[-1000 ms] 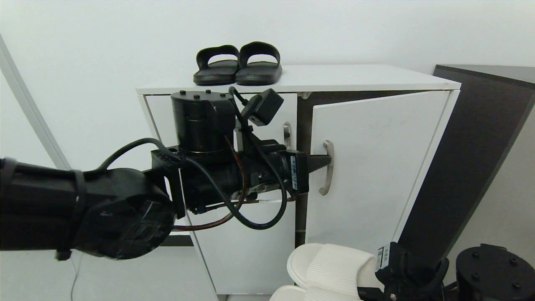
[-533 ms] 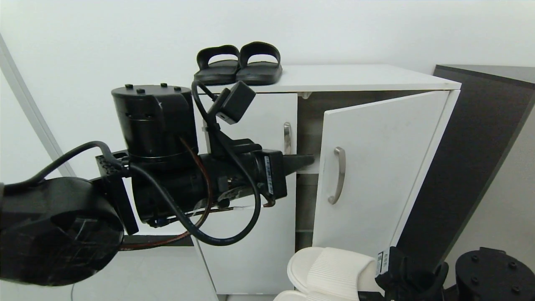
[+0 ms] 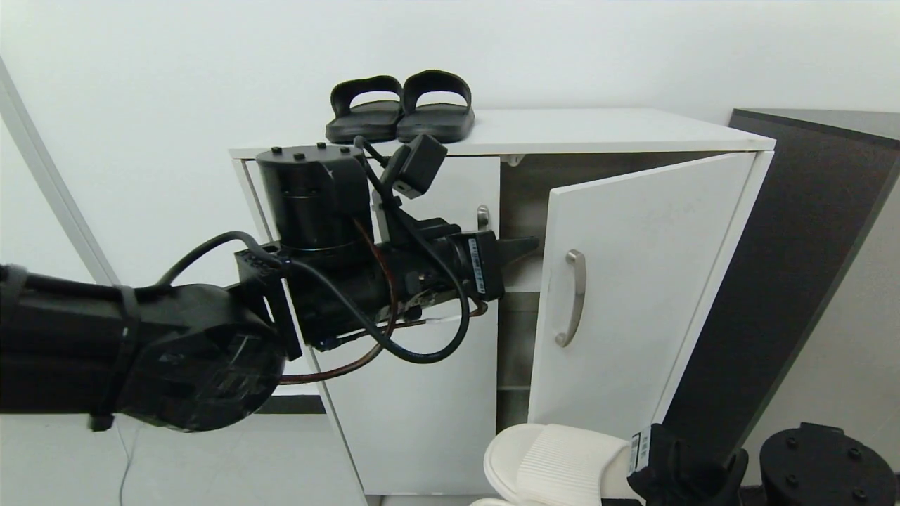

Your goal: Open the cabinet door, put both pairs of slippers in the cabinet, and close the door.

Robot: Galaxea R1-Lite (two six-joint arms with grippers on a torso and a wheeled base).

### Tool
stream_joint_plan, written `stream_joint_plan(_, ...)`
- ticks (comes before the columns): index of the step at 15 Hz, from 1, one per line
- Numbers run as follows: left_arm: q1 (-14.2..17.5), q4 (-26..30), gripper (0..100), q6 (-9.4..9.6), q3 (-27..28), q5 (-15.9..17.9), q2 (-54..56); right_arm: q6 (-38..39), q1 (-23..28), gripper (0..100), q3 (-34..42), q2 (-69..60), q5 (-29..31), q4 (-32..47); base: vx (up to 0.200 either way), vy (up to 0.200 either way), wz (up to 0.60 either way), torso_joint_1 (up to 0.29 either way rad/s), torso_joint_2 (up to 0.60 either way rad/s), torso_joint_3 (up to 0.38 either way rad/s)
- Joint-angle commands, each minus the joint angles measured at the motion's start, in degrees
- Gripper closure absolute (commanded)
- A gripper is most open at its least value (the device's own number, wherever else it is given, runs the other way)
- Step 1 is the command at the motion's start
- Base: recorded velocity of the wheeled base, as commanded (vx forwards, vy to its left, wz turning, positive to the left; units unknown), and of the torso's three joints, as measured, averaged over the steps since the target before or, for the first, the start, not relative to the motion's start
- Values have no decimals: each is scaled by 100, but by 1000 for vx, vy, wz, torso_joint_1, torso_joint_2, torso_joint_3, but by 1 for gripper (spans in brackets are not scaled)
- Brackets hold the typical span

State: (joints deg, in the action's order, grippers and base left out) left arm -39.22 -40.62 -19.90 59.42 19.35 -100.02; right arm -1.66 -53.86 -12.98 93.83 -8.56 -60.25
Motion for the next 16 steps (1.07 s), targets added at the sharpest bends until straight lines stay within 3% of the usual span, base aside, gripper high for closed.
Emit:
stream_joint_plan(1, 11, -139, 100, -6, 114, -10, -448, -10, -46, 100, 33, 56, -6, -5, 0, 0, 0, 0, 0, 0)
stream_joint_plan(3, 11, -148, 100, -32, 272, -10, -615, -80, -46, 100, 59, 65, -6, -5, -100, 0, 0, 4, 1, -1)
stream_joint_plan(5, 28, -148, 100, -278, 466, -19, -738, -80, -99, 100, 94, 74, -6, -5, -200, 0, 0, 7, 7, 0)
stream_joint_plan(6, 19, -166, 100, -313, 448, -10, -755, -80, -143, 100, 147, 65, -14, -5, -200, 0, 0, 2, 2, 12)
stream_joint_plan(10, -710, -895, 100, -243, -71, -19, -650, -80, -362, 100, 270, 12, -67, -13, -200, 0, 0, 1, 2, 1)
stream_joint_plan(14, -490, -930, 100, -278, 9, -19, -685, -80, -406, 100, 288, 21, -85, -22, -200, 0, 0, -1, 7, 2)
stream_joint_plan(16, -394, -939, 100, -269, -62, -27, -659, -80, -406, 100, 288, 30, -76, -22, 0, 0, 0, 0, 0, 0)
